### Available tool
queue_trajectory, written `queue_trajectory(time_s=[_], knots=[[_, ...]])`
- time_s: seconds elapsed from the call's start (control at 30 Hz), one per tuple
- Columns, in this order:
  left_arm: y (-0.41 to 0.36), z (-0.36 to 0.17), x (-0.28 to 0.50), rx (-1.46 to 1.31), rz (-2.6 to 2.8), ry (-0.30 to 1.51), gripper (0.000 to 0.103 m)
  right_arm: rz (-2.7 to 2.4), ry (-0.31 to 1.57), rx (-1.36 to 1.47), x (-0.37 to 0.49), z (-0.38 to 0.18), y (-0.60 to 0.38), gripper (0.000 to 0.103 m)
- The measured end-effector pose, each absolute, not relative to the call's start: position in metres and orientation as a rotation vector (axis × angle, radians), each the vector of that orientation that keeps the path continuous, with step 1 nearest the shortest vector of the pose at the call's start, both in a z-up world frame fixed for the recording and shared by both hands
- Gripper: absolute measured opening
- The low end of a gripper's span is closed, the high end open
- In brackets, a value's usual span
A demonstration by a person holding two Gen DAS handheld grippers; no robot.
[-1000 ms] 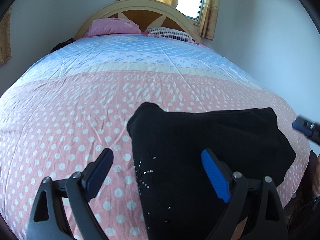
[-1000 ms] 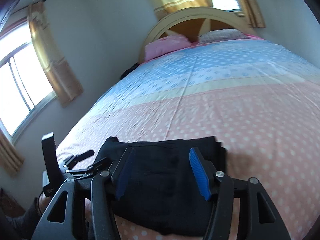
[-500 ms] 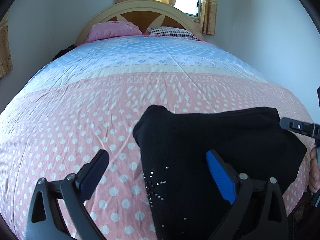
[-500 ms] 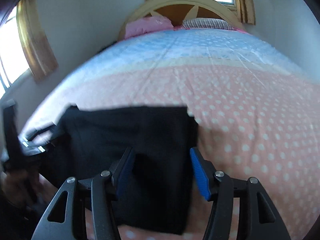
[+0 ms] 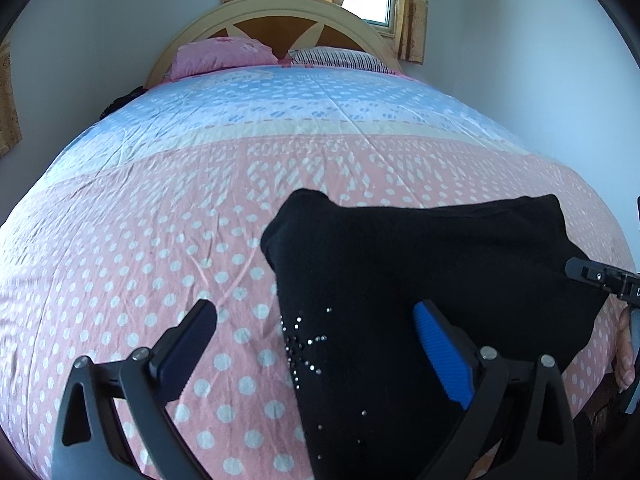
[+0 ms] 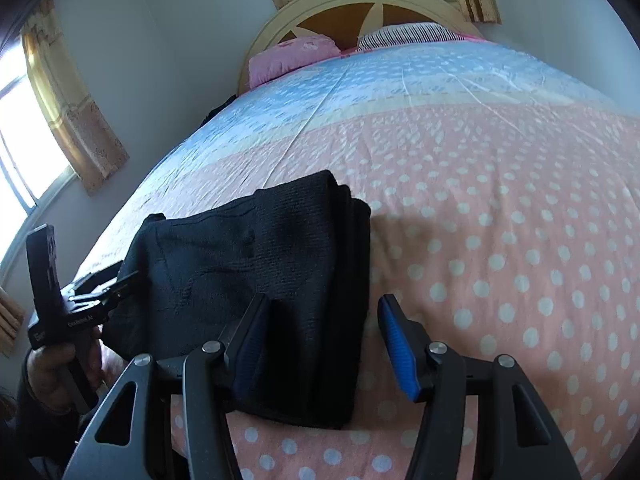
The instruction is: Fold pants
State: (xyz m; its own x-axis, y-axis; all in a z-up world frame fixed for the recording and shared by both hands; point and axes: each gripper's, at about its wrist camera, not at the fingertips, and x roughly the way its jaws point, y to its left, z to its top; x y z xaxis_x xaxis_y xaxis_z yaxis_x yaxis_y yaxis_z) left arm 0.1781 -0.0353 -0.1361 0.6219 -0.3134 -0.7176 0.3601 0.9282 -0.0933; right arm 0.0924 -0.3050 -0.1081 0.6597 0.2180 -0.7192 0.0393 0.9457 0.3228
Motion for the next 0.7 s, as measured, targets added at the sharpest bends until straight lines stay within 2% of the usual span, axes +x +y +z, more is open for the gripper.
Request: queue_trajectory(time_s=[0.2, 0.5, 0.7], knots=[[-0.03, -0.141, 0.181, 0.025, -0.402, 0.833, 0.102, 0.124, 0.832, 0.481, 0.094, -0.112, -0.327, 0.054], [-0.027, -0.151, 0.192, -0.04, -0.435, 0.891, 0.103, 0.126, 0.833, 0.498, 0.1, -0.116, -0.324, 0.045], [-0.03, -0.152, 0.194, -0.039, -0.463, 0.901, 0.103, 0.155, 0.834, 0.557, 0.1, -0.123, -0.33, 0.042]])
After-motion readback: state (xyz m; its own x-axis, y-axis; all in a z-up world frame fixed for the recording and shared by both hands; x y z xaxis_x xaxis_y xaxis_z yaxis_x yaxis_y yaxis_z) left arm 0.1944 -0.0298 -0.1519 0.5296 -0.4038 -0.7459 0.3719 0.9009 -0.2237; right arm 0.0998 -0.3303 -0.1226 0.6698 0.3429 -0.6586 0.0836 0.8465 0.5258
